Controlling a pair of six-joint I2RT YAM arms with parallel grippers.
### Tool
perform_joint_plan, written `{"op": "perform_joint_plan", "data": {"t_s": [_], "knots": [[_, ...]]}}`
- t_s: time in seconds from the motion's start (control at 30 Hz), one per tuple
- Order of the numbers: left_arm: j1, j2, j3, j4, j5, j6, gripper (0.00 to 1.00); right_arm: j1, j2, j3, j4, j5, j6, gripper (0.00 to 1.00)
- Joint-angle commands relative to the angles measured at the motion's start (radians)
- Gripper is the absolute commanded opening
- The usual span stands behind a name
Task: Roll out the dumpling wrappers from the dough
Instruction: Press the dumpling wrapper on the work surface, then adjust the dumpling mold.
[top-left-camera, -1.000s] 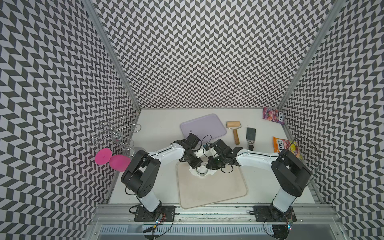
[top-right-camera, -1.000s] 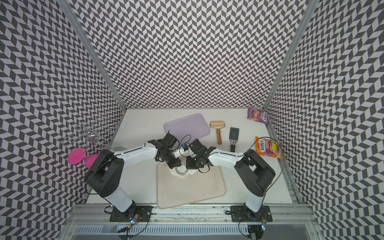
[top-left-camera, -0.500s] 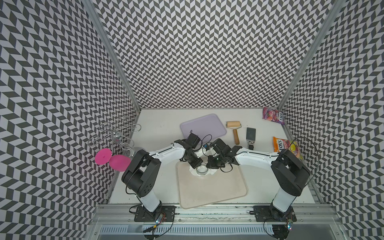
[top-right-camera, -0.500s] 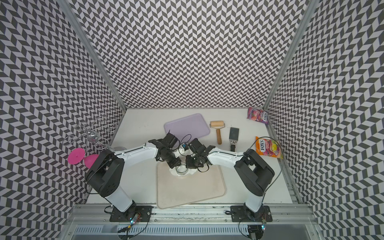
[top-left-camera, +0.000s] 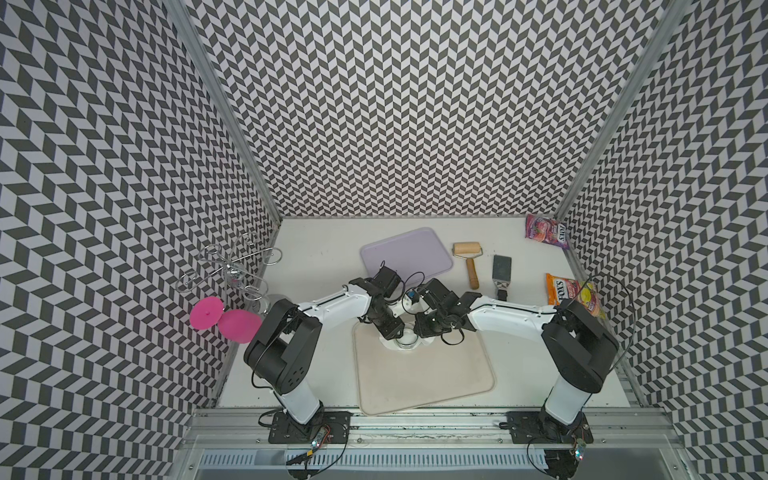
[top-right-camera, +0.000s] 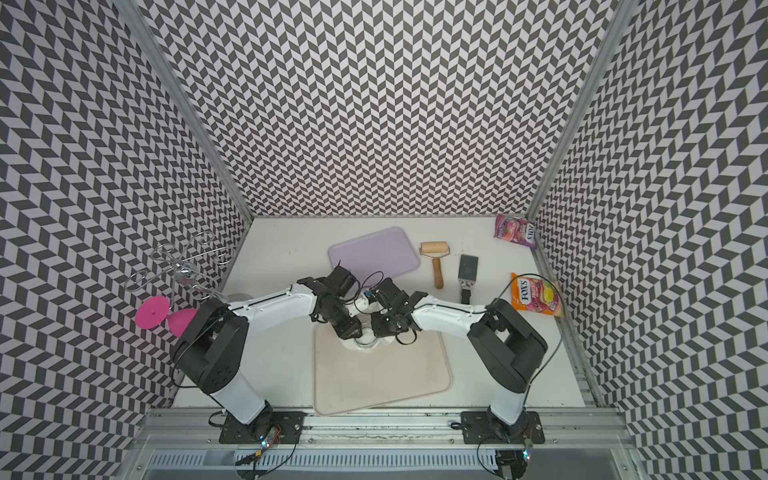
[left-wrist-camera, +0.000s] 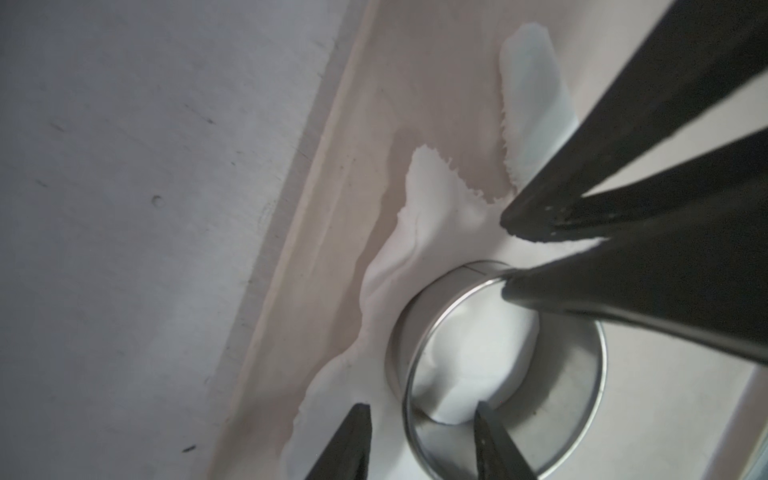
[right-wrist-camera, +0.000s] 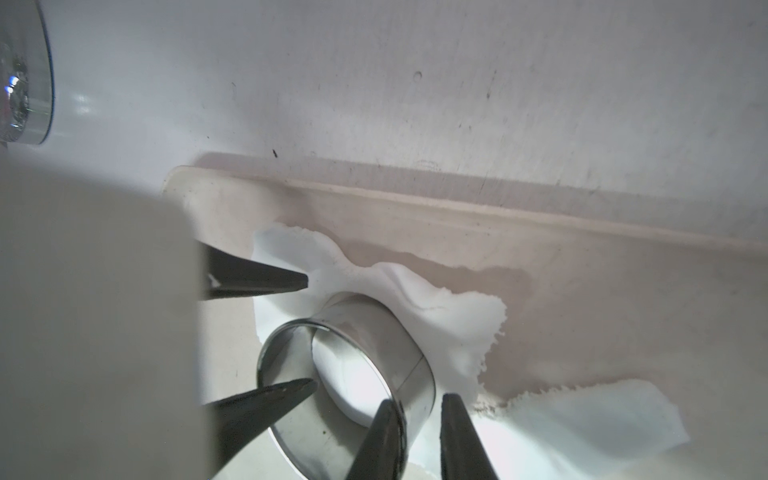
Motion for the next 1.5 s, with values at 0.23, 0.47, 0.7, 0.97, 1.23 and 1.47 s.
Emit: {"op": "perform_joint_plan", "data": {"t_s": [0.23, 0.47, 0.7, 0.97, 1.23, 1.47], "knots": [[0.12, -0.171, 0.066, -0.02, 0.169, 0.088, 0.63, 0.042, -0.012, 0.041, 0.057, -0.041, -0.082, 0.24], [0.248, -0.285, -0.071, 0.066, 0.203, 0.068, 0.69, 0.042, -0.005, 0.027, 0.064, -0.027, -0.085, 0.24], [0.326, -0.337, -0.14, 0.082, 0.209, 0.075, 0.69, 0.042, -0.02, 0.03, 0.056, 0.001, -0.082, 0.15], [0.333, -0.382, -0.167, 0.087, 0.148, 0.074, 0.68, 0.041, -0.036, 0.04, 0.043, 0.03, -0.081, 0.02], [0.332, -0.399, -0.212, 0.16, 0.117, 0.042, 0.68, 0.039, -0.1, 0.053, 0.035, 0.048, -0.081, 0.01], [0.333, -0.389, -0.224, 0.176, 0.095, 0.032, 0.68, -0.013, -0.23, 0.003, 0.063, 0.04, -0.072, 0.0]]}}
